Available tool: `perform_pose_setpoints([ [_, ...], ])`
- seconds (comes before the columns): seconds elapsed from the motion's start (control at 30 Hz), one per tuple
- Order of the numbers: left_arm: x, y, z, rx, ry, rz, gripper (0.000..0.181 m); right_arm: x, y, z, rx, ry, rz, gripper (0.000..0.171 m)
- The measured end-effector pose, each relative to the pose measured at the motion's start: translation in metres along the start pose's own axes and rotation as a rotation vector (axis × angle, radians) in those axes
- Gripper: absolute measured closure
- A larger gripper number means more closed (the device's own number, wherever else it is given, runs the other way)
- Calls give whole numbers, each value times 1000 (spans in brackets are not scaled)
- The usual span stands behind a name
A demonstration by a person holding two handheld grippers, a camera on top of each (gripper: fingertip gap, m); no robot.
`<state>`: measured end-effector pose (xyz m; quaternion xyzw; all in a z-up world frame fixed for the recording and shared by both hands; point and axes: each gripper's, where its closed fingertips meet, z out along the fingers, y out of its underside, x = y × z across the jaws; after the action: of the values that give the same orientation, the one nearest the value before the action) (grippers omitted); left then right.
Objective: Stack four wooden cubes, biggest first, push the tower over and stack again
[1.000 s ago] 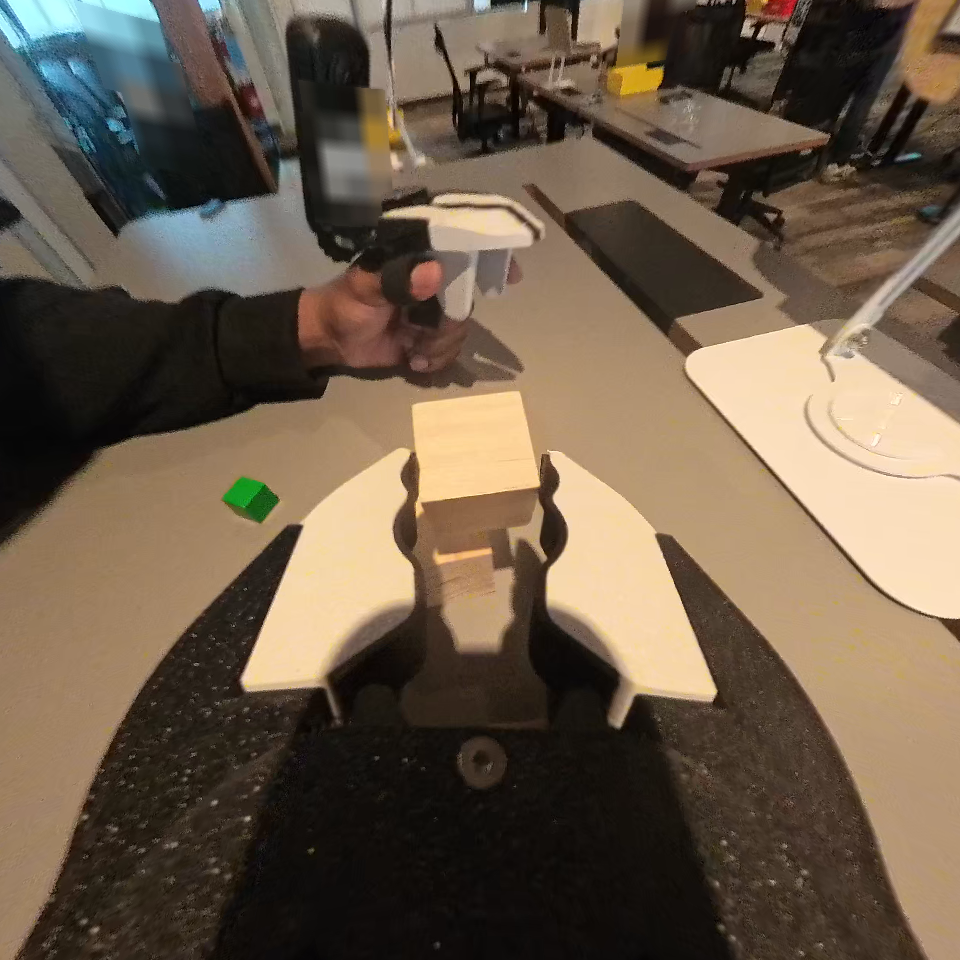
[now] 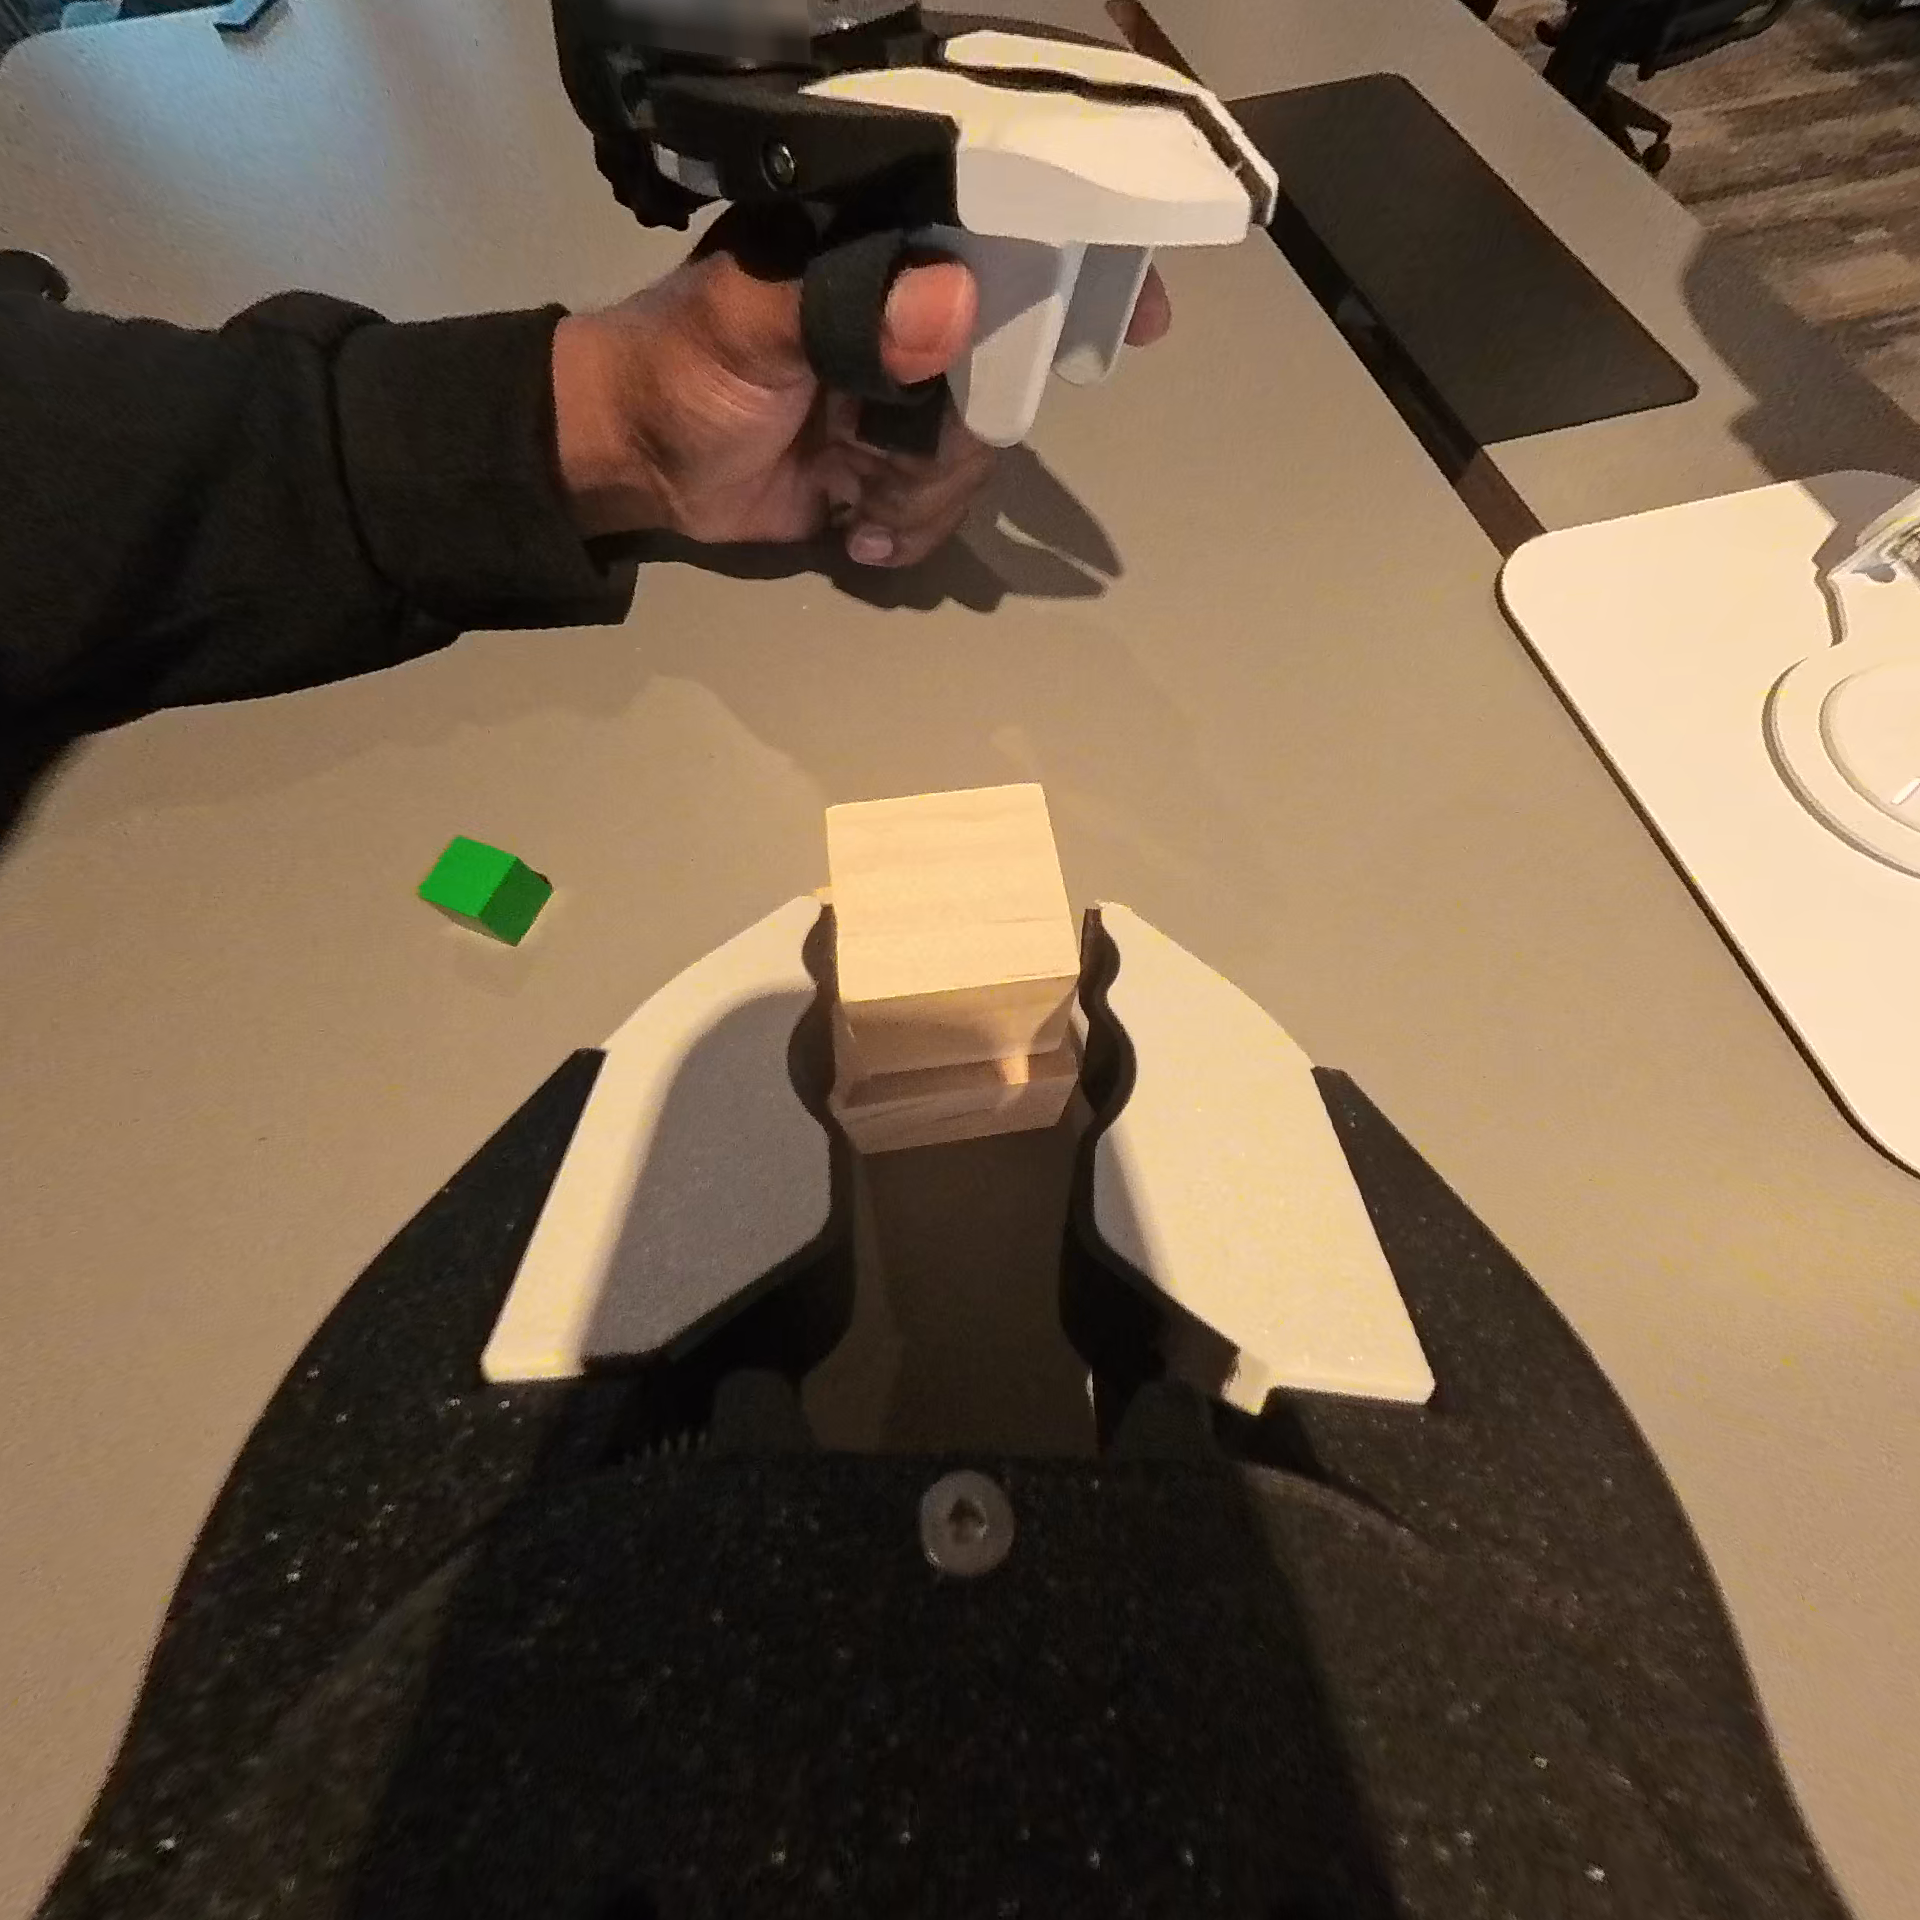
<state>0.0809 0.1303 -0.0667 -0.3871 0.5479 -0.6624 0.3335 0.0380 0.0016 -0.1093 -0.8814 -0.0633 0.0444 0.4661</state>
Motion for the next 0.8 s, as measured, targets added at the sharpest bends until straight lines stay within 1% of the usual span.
perform_pose_setpoints([
  [0.7,1,0,1,-5,2,5,177,-2,2,1,-15,-10,1,126],
  [0.77,1,0,1,-4,2,4,177,-5,2,0,-16,-29,-3,123],
  [0.8,1,0,1,-4,2,4,177,-6,2,-1,-13,-43,-1,118],
])
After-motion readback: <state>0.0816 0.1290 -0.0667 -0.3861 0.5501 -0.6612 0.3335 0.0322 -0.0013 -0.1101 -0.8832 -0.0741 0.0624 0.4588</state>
